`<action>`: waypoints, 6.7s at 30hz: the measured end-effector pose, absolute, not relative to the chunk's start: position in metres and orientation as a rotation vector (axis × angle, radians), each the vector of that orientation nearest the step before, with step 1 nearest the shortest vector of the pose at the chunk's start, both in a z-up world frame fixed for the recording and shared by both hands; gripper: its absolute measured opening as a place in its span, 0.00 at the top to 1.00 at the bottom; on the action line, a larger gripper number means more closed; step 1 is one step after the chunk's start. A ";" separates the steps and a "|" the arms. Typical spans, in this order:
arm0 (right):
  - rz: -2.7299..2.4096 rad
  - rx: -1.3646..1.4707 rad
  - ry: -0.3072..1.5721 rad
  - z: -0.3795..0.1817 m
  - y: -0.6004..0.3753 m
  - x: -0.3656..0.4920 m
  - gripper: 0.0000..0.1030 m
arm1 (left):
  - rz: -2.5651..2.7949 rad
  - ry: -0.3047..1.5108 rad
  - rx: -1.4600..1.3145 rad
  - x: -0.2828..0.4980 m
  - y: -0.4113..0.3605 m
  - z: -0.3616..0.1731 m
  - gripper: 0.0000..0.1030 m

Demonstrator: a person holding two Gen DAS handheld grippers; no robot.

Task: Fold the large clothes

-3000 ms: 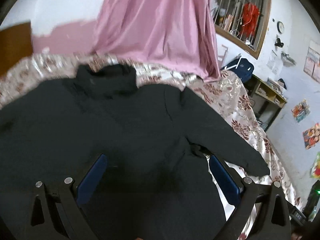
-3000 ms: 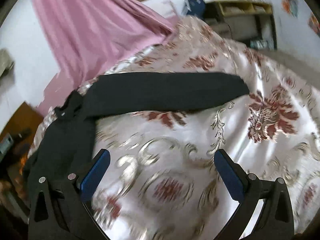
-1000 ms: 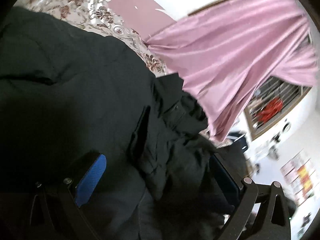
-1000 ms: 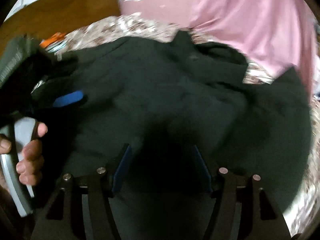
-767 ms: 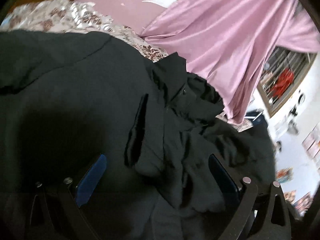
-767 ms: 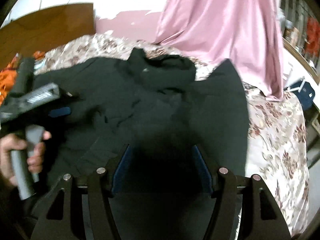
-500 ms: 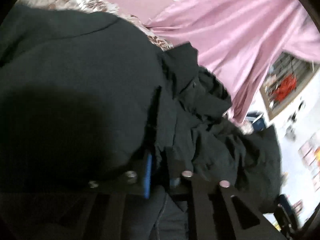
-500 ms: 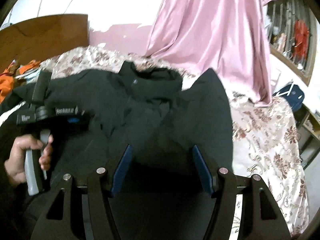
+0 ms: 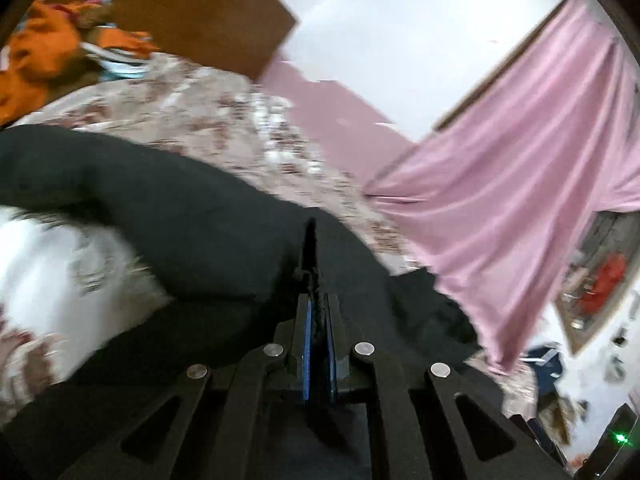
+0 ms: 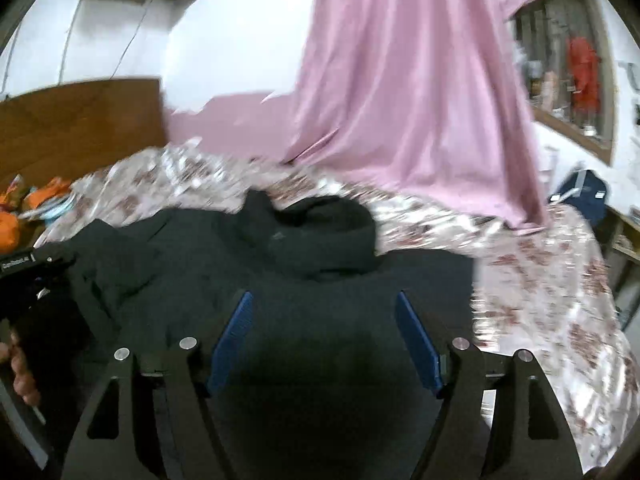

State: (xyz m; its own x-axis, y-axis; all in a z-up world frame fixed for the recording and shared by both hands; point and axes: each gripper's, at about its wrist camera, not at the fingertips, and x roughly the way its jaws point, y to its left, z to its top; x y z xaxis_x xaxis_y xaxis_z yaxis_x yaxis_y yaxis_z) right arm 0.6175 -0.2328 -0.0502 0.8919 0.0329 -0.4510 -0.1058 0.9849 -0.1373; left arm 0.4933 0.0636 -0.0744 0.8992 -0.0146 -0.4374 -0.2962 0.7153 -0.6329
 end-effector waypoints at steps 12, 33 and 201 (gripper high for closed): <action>0.107 -0.113 0.901 -0.180 -0.210 0.719 0.33 | 0.230 0.592 -0.769 0.506 0.062 -0.097 0.88; 0.159 0.020 0.528 -0.185 -0.237 0.661 0.19 | 0.221 0.352 -1.050 0.388 0.207 -0.094 0.00; 0.378 -0.099 0.894 -0.208 -0.250 0.679 0.61 | -0.256 0.788 0.385 0.617 -0.071 -0.138 0.11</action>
State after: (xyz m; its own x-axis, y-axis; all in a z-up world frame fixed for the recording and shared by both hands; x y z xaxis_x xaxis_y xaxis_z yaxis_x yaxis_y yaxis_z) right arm 0.6790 -0.2503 -0.2084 0.5650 0.2799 -0.7762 -0.3617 0.9295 0.0719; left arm 0.6166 -0.0707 -0.1378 0.6800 -0.0801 -0.7289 0.3633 0.9002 0.2400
